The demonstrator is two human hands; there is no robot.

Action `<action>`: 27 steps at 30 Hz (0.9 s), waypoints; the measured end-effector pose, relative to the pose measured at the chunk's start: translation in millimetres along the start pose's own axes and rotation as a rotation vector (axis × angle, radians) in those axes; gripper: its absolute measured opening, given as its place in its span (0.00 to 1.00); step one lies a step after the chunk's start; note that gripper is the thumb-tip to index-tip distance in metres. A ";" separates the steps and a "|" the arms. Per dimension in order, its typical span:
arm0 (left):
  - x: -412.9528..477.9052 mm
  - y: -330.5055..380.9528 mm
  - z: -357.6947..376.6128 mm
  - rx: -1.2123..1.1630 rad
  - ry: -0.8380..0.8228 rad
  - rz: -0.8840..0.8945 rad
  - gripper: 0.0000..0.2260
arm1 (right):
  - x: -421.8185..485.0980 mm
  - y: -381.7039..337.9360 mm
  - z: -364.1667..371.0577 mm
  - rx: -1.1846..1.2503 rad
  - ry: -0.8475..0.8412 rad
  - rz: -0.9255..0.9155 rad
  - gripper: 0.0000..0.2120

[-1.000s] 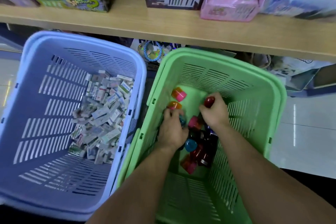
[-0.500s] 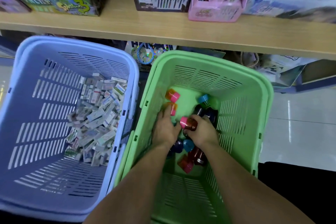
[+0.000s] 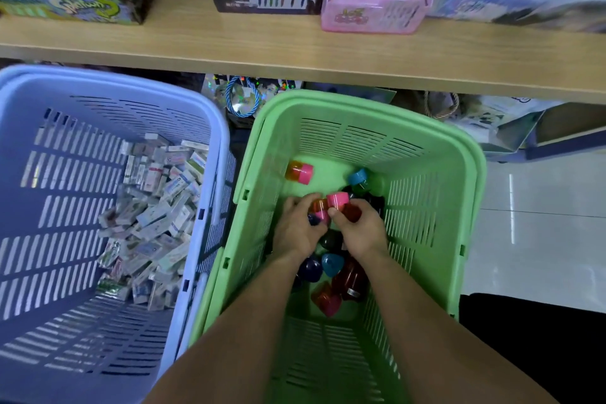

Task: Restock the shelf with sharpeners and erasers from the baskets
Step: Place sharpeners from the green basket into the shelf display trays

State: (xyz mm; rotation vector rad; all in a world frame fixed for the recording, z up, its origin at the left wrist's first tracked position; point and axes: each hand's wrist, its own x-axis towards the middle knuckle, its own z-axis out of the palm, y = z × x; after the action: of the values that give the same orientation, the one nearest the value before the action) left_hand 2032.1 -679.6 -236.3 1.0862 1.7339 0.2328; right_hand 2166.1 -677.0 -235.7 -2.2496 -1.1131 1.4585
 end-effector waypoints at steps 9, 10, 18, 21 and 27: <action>-15.6 11.4 -13.3 -0.205 0.066 -0.105 0.20 | -1.9 -11.8 -11.7 0.227 0.009 0.056 0.25; -20.6 16.5 -19.2 -0.253 0.058 -0.088 0.22 | -3.8 -18.0 -16.6 0.251 0.016 0.053 0.26; -84.2 86.0 -90.6 -0.524 -0.066 0.117 0.17 | -73.1 -102.2 -74.1 0.230 -0.070 -0.235 0.19; -123.1 113.0 -126.2 -0.556 -0.115 0.173 0.16 | -111.8 -130.7 -101.3 0.227 -0.088 -0.348 0.21; -188.7 127.3 -177.2 -0.590 -0.128 0.222 0.13 | -178.6 -160.6 -139.6 0.106 -0.184 -0.483 0.23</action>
State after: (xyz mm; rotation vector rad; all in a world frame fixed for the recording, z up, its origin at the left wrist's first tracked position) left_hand 1966.5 -691.0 44.5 0.8266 1.3031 0.7457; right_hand 2173.0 -665.8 41.8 -1.6435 -1.4663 1.4869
